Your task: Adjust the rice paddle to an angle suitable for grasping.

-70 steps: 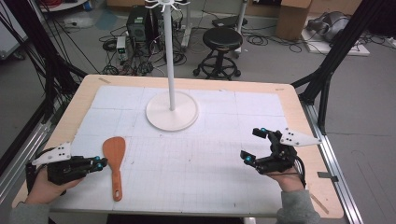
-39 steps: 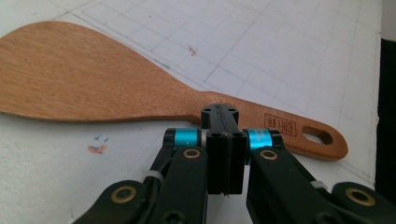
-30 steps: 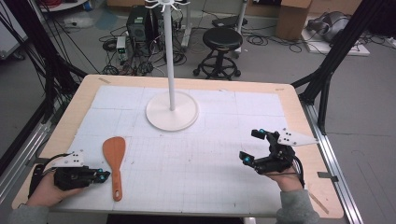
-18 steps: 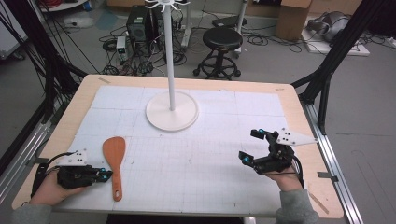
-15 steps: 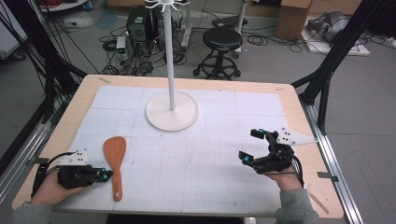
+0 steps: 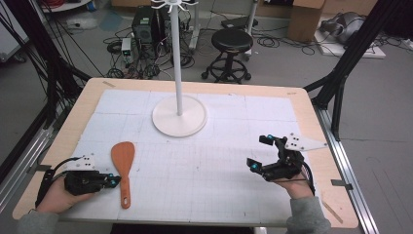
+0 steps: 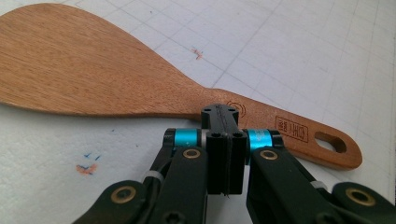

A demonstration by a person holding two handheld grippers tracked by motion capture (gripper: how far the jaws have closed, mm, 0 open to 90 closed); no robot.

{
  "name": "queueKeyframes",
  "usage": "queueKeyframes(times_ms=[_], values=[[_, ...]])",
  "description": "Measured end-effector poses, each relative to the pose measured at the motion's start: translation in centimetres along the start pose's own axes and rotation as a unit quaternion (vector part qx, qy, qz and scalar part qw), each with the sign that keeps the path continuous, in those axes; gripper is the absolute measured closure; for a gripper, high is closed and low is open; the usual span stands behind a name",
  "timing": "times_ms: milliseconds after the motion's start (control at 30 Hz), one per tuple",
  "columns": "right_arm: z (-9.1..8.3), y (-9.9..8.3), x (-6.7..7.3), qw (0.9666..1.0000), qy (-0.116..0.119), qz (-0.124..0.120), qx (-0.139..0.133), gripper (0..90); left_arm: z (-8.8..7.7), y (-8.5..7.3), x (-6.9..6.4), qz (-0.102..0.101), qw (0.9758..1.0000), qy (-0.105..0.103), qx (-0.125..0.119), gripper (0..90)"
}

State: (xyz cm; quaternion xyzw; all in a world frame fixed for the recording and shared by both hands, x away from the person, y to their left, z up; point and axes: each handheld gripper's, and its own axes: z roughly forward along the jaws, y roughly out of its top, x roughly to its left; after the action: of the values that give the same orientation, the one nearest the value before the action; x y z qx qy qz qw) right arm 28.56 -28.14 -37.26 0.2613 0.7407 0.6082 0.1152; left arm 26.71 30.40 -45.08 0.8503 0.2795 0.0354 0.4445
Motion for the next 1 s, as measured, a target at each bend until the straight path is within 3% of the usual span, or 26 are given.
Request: queueKeyframes(times_ms=[167, 267, 367, 500, 633, 800, 900, 1000], values=[[0.2, 0.0, 0.1, 1.0000, 0.002, -0.001, 0.005, 1.0, 0.0, 0.1, 0.0, 0.003, 1.0000, 0.003, -0.001, 89.6], [0.2, 0.0, 0.1, 1.0000, 0.002, -0.004, 0.005, 1.0, -0.4, 0.5, 0.1, 0.004, 0.9998, 0.007, -0.018, 89.7], [0.2, 0.0, 0.1, 1.0000, 0.002, -0.002, 0.006, 1.0, -0.6, 1.5, 0.0, 0.014, 0.9992, 0.014, -0.035, 89.7], [0.1, 0.0, 0.1, 1.0000, 0.000, -0.001, 0.005, 1.0, -0.1, 2.7, 0.4, 0.022, 0.9987, 0.035, -0.031, 89.7], [0.0, 0.0, 0.0, 1.0000, -0.001, -0.001, 0.003, 1.0, 0.3, 3.3, 1.3, 0.008, 0.9981, 0.053, -0.029, 89.7], [0.2, -0.1, 0.0, 1.0000, 0.000, 0.001, 0.004, 1.0, 0.3, 3.7, 2.1, -0.013, 0.9968, 0.055, -0.056, 89.7], [0.2, 0.0, -0.1, 1.0000, 0.000, 0.000, 0.004, 1.0, 0.6, 4.0, 2.3, -0.012, 0.9971, 0.060, -0.045, 89.7], [0.2, 0.0, -0.1, 1.0000, 0.002, -0.001, 0.002, 1.0, 1.1, 5.0, 2.1, 0.009, 0.9977, 0.062, -0.024, 89.7]])
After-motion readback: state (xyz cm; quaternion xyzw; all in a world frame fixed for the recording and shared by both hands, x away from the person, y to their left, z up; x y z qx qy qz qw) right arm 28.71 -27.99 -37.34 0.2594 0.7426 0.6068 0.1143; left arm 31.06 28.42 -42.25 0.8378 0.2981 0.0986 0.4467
